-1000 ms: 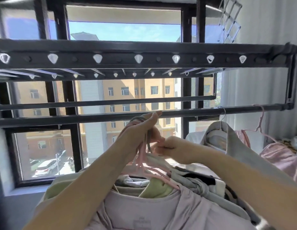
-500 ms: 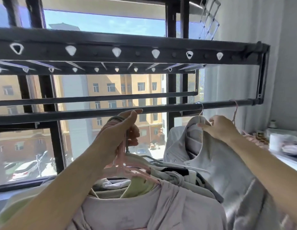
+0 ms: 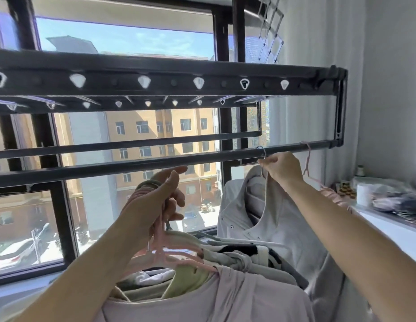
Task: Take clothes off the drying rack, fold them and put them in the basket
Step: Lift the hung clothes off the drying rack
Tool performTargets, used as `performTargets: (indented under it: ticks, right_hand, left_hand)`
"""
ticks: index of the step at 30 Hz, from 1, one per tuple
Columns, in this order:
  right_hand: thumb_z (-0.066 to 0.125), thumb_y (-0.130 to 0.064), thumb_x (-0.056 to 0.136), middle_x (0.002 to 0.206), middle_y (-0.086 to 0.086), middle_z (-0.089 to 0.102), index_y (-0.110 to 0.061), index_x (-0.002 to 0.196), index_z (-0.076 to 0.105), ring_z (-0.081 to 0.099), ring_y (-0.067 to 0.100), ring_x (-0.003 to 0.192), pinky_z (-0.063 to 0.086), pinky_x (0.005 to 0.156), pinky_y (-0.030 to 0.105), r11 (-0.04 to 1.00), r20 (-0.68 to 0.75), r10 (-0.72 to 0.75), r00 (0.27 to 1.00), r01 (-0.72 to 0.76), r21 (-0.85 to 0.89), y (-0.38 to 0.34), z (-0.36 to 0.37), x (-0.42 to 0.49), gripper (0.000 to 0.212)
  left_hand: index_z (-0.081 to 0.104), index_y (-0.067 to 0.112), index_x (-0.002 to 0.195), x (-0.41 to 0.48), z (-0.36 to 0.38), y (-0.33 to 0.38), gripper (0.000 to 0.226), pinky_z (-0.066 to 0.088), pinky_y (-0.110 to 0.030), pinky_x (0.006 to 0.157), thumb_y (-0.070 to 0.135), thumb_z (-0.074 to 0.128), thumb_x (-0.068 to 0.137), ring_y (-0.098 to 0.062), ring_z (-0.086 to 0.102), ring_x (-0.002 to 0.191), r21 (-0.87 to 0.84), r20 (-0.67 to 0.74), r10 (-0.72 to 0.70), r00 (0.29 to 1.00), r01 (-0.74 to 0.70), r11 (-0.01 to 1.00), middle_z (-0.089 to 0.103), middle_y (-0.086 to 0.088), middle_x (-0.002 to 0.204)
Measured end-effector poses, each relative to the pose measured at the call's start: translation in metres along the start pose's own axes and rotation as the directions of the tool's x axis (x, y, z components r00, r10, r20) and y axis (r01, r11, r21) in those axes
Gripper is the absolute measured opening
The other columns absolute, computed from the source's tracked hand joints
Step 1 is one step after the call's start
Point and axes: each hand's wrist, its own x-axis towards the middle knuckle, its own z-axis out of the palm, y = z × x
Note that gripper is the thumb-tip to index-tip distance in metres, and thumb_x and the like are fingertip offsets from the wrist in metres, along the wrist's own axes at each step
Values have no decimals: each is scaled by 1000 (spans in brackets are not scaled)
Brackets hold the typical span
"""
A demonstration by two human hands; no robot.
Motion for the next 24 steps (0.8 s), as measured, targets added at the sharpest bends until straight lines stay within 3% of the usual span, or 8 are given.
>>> performTargets:
  ticks: [3, 7, 11, 14, 17, 19, 21, 24]
  right_hand:
    - [66, -24, 89, 61, 4, 64, -6, 76, 75, 55, 17, 56, 33, 55, 23, 998, -84, -28, 996, 24, -50, 0, 6, 6, 24]
    - [66, -20, 89, 51, 6, 58, -2, 65, 70, 52, 20, 49, 31, 47, 24, 994, -113, -76, 991, 67, -81, 0, 0, 11, 30]
    - [67, -22, 88, 70, 15, 70, -2, 79, 75, 63, 32, 68, 43, 62, 31, 992, -175, -128, 976, 125, -27, -19, -20, 10, 23]
    - [69, -21, 86, 73, 7, 71, -7, 84, 77, 65, 23, 70, 44, 63, 23, 979, -192, -187, 963, 199, 48, -49, -31, 0, 16]
    - [73, -20, 84, 72, 0, 71, -10, 83, 78, 65, 14, 67, 48, 66, 20, 952, -148, -252, 956, 273, 139, -80, -30, -24, 11]
    - [74, -19, 83, 70, -4, 71, -12, 84, 78, 66, 12, 66, 51, 67, 22, 933, -80, -300, 951, 310, 185, -96, -24, -47, 9]
    - [75, -19, 82, 68, -7, 70, -12, 83, 78, 64, 4, 62, 49, 62, 16, 914, -6, -342, 940, 334, 231, -108, -14, -72, 8]
    - [75, -21, 81, 69, -8, 72, -14, 84, 79, 65, 3, 60, 46, 55, 11, 893, 120, -389, 913, 342, 293, -119, 0, -103, 8]
  left_hand:
    - [65, 26, 115, -3, -2, -3, 90, 54, -25, 51, 70, 82, 38, -9, 44, 40, -34, 12, -9, 1000, 9, 999, 60, -7, 65]
    - [67, 26, 112, -5, -1, 0, 88, 55, -26, 50, 68, 84, 37, -9, 43, 38, -67, 40, -23, 999, 26, 997, 60, -8, 63]
    - [66, 20, 113, -7, 7, 6, 57, 55, -26, 49, 52, 76, 66, -9, 42, 38, -75, 48, -35, 998, 38, 996, 56, -6, 59]
    - [62, 17, 117, -3, 16, 10, 43, 55, -27, 52, 35, 56, 79, -11, 48, 40, -31, 70, -40, 997, 42, 999, 60, -7, 66]
    - [64, 19, 113, 0, 22, 15, 43, 54, -26, 78, 37, 55, 76, -17, 71, 79, 34, 59, 8, 998, -10, 999, 73, -4, 89]
    - [65, 23, 111, -2, 24, 19, 41, 48, -19, 89, 39, 56, 74, -9, 66, 103, 54, 21, 31, 999, -32, 998, 73, 2, 104]
    - [63, 20, 115, -5, 25, 25, 38, 48, -13, 87, 36, 56, 81, -7, 61, 112, 69, 12, 34, 999, -34, 997, 68, 3, 118]
    - [56, 4, 123, -11, 19, 24, 31, 46, -12, 85, 17, 41, 99, -18, 56, 116, 48, 100, 48, 994, -53, 997, 57, -13, 132]
